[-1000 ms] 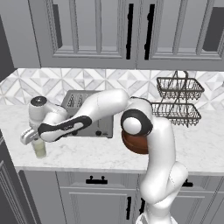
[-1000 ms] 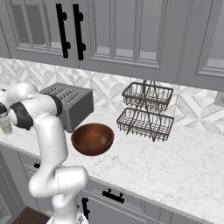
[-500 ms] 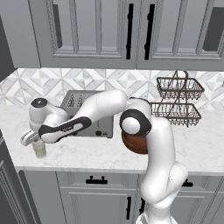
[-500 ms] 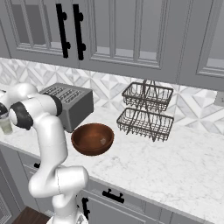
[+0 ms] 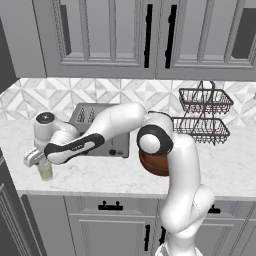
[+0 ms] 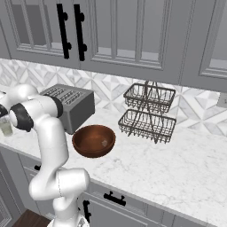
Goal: Grab a lemon wedge from the fridge and one ice cube from the ice bowl, and put them in the glass of lemonade.
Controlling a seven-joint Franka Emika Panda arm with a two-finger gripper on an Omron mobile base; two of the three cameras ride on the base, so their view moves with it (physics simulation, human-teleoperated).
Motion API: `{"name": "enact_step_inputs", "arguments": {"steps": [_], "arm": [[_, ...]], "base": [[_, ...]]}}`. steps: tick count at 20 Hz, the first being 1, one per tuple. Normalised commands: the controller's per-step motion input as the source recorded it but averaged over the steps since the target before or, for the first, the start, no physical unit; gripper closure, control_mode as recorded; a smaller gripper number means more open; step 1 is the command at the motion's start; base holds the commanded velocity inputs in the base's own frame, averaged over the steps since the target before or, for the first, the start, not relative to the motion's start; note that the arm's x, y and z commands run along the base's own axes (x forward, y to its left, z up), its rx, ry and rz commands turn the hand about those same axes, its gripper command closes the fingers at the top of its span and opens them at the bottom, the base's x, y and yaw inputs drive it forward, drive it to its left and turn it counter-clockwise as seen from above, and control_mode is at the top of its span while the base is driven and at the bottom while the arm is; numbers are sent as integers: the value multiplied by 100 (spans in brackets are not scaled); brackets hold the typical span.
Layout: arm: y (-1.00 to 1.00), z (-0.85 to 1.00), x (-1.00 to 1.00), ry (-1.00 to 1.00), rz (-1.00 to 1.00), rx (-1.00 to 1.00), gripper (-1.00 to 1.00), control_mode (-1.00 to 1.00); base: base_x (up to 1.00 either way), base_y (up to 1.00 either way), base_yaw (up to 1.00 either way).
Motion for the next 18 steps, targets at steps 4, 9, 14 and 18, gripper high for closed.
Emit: {"name": "enact_step_inputs", "arguments": {"steps": [4, 9, 14, 18], "arm": [[0, 19, -17, -1, 0, 6, -100, -100], [-9, 17, -27, -3, 0, 7, -100, -100], [-39, 0, -19, 0, 0, 4, -100, -100], [-33, 0, -24, 0, 0, 2, -100, -100]], "base": [[0, 0, 0], [0, 0, 0], [0, 0, 0], [0, 0, 0]]}}
